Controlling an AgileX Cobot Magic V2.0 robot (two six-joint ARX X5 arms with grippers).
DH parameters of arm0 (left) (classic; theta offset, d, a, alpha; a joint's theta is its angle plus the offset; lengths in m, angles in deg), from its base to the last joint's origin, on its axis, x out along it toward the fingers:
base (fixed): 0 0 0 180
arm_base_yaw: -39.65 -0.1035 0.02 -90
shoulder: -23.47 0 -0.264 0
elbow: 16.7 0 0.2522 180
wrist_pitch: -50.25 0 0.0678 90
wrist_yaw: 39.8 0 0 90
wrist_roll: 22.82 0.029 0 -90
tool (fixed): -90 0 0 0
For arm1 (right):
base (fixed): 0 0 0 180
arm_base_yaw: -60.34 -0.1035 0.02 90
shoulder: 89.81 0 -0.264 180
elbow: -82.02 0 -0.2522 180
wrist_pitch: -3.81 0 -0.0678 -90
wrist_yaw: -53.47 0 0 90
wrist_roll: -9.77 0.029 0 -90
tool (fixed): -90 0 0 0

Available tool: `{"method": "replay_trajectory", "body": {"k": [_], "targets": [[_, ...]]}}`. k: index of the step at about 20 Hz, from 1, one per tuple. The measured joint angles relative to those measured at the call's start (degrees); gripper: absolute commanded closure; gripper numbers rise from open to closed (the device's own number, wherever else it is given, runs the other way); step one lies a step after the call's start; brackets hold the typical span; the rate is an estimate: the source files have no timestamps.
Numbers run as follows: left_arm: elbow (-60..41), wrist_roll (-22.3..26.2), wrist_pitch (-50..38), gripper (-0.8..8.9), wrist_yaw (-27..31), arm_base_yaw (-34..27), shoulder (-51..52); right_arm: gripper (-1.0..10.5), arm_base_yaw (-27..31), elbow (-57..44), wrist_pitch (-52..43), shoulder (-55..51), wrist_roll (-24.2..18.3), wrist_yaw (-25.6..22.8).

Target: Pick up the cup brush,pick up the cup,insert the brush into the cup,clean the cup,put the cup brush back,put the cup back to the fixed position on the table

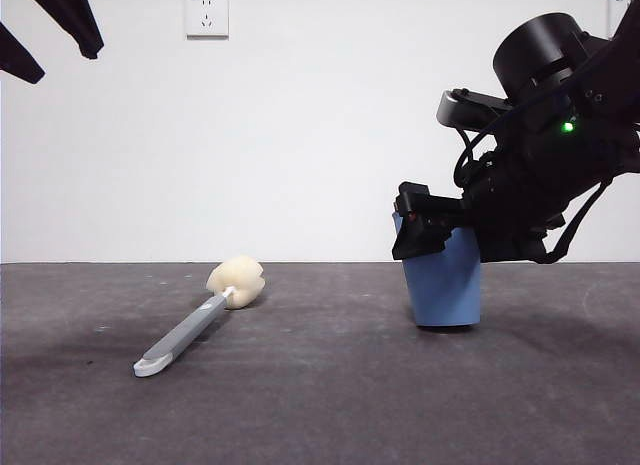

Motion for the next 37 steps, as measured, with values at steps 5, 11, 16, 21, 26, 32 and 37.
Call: {"method": "replay_trajectory", "body": {"k": [5,11,16,21,26,32,37], "targets": [[0.0,0.5,1.8,5.58,0.0,0.0,0.0,3.7,0.0,-0.4,2.5,-0.1,-0.2,0.1],[0.0,0.6,2.3,5.58,0.3,0.0,0.0,3.7,0.0,-0.7,6.6,-2.3,-0.2,0.1],[0.0,0.7,2.3,5.58,1.5,0.0,0.0,3.7,0.0,-1.0,12.6,-12.4,-1.3,0.2],[0.0,0.9,2.3,5.59,1.5,0.0,0.0,3.8,-0.3,-1.0,29.8,-27.7,-1.2,0.1],[0.0,3.9,3.8,5.62,-2.9,0.0,0.0,3.8,-4.1,-1.0,51.8,-45.5,2.6,6.6],[0.0,8.4,7.7,5.68,-10.5,0.0,0.0,6.5,-9.5,-1.0,69.6,-55.8,11.1,15.4],[0.0,9.7,8.9,8.21,-12.2,0.0,0.0,9.6,-10.5,-1.0,70.9,-56.6,15.2,21.2]]}}
